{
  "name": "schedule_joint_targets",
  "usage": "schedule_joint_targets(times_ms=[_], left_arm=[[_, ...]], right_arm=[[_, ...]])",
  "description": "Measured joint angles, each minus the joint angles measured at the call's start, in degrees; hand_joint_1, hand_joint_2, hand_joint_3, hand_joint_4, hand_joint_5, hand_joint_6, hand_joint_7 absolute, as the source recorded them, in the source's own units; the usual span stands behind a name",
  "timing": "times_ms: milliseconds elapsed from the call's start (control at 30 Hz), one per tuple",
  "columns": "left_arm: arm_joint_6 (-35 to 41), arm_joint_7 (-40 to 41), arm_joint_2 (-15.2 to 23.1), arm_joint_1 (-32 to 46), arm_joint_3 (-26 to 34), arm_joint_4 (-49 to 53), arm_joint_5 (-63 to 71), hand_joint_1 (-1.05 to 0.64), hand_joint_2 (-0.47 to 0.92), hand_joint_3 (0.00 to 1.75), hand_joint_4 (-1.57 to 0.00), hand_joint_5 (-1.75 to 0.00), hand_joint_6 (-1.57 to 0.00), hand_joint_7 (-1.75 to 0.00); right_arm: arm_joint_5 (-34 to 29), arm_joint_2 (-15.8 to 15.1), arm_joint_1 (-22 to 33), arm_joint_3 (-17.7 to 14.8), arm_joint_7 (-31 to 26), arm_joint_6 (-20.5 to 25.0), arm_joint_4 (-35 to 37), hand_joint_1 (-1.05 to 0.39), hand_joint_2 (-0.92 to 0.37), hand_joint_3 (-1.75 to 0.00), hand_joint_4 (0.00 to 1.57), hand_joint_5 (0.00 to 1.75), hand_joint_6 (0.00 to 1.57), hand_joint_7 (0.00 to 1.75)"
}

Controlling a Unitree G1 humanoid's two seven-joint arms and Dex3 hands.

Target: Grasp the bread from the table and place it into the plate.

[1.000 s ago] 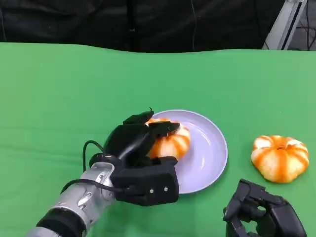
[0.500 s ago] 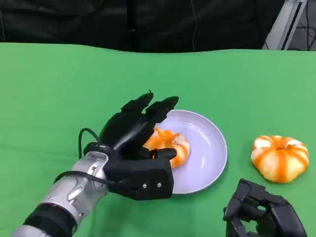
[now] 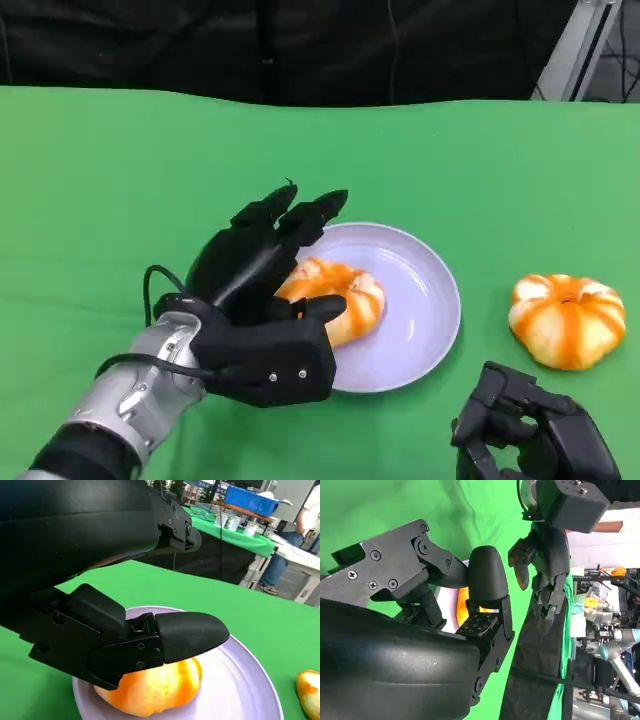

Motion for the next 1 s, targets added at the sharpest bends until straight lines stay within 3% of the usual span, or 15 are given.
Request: schedule_joint_targets(times_ms=[100, 133, 167, 200, 400, 533, 567, 600, 633, 667, 733, 867, 1000], left_arm=[[0.0, -0.04, 0.0, 0.0, 0.02, -0.02, 0.0, -1.05, 0.92, 0.85, 0.0, 0.0, -0.19, -0.04], [0.0, -0.04, 0.0, 0.0, 0.03, -0.02, 0.0, -0.72, 0.92, 0.62, -0.28, -0.07, -0.35, -0.05], [-0.54, -2.28, 0.2, 1.12, 1.27, -1.68, -3.25, -0.21, 0.92, 0.4, -0.82, -0.28, -0.69, -0.13], [-0.77, -2.74, 0.23, 1.4, 1.56, -2.03, -3.94, -0.13, 0.92, 0.36, -0.9, -0.31, -0.75, -0.14], [2.22, -23.61, 1.4, 15.55, 12.35, -21.36, -34.67, -0.08, 0.92, 0.33, -0.97, -0.32, -0.8, -0.13], [5.41, -27.17, 2.63, 17.74, 15.31, -25.22, -37.37, -0.08, 0.92, 0.33, -0.99, -0.35, -0.83, -0.13], [5.81, -27.61, 2.56, 17.85, 15.48, -25.69, -37.39, -0.08, 0.92, 0.33, -0.98, -0.47, -0.91, -0.1], [6.79, -28.59, 2.44, 18.32, 15.93, -26.77, -38.48, -0.07, 0.8, 0.69, -0.99, -1.1, -1.1, -0.56], [8.28, -29.99, 2.28, 19.65, 16.91, -28.57, -41.66, -0.07, 0.69, 0.93, -0.93, -1.42, -1.0, -1.01], [10.19, -31.79, 1.9, 22.42, 18.57, -31.33, -46.74, -0.07, 0.63, 1.06, -0.9, -1.58, -0.94, -1.24], [14.79, -35.37, 1.59, 28.78, 21.7, -36.38, -56.59, -0.08, 0.58, 1.16, -0.87, -1.71, -0.85, -1.52], [24.52, -39.8, 2.46, 40.72, 29.32, -41.99, -69.9, -0.07, 0.58, 1.15, -0.85, -1.74, -0.8, -1.63], [28.56, -41.17, 3.2, 43.59, 32.52, -43.84, -72.5, -0.06, 0.63, 1.09, -0.84, -1.75, -0.78, -1.65]], right_arm=[[0.0, 0.0, 0.0, 0.0, 0.0, 0.0, 0.0, -0.15, -0.66, -1.03, 0.78, 1.75, 0.73, 1.54], [0.0, 0.0, 0.0, 0.0, 0.0, 0.0, 0.0, -0.14, -0.66, -1.03, 0.77, 1.75, 0.73, 1.54], [-0.04, 0.02, -0.18, 0.07, 0.06, -0.01, 0.08, -0.14, -0.66, -1.02, 0.77, 1.75, 0.73, 1.54], [-0.03, 0.03, -0.17, 0.05, 0.05, -0.04, 0.08, -0.14, -0.66, -1.02, 0.77, 1.75, 0.73, 1.54], [-0.2, 0.02, -0.34, -0.19, 0.04, -0.08, 0.4, -0.14, -0.67, -1.01, 0.77, 1.75, 0.73, 1.53], [-0.2, -0.15, -0.43, -0.3, 0.04, -0.08, 0.85, -0.14, -0.67, -1.01, 0.77, 1.75, 0.74, 1.53], [-0.2, -0.15, -0.42, -0.3, 0.04, -0.08, 0.89, -0.15, -0.67, -1.01, 0.77, 1.75, 0.74, 1.53], [-0.21, -0.14, -0.44, -0.25, 0.05, -0.08, 0.92, -0.13, -0.67, -1.01, 0.78, 1.75, 0.74, 1.53], [-0.24, -0.13, -0.53, -0.16, 0.1, -0.04, 0.97, -0.13, -0.67, -1.01, 0.78, 1.75, 0.74, 1.52], [-0.21, -0.11, -0.48, -0.19, 0.14, -0.07, 0.97, -0.13, -0.67, -1.0, 0.78, 1.75, 0.74, 1.52], [-0.17, -0.21, -0.27, -0.43, 0.14, -0.07, 1.01, -0.12, -0.67, -1.0, 0.78, 1.75, 0.74, 1.52], [0.05, -0.36, -0.94, -1.12, 0.21, 0.06, 1.07, -0.12, -0.67, -1.0, 0.78, 1.75, 0.74, 1.52], [0.04, -0.34, -1.63, -1.14, 0.3, 0.5, 1.04, -0.12, -0.67, -1.0, 0.78, 1.75, 0.74, 1.52]])
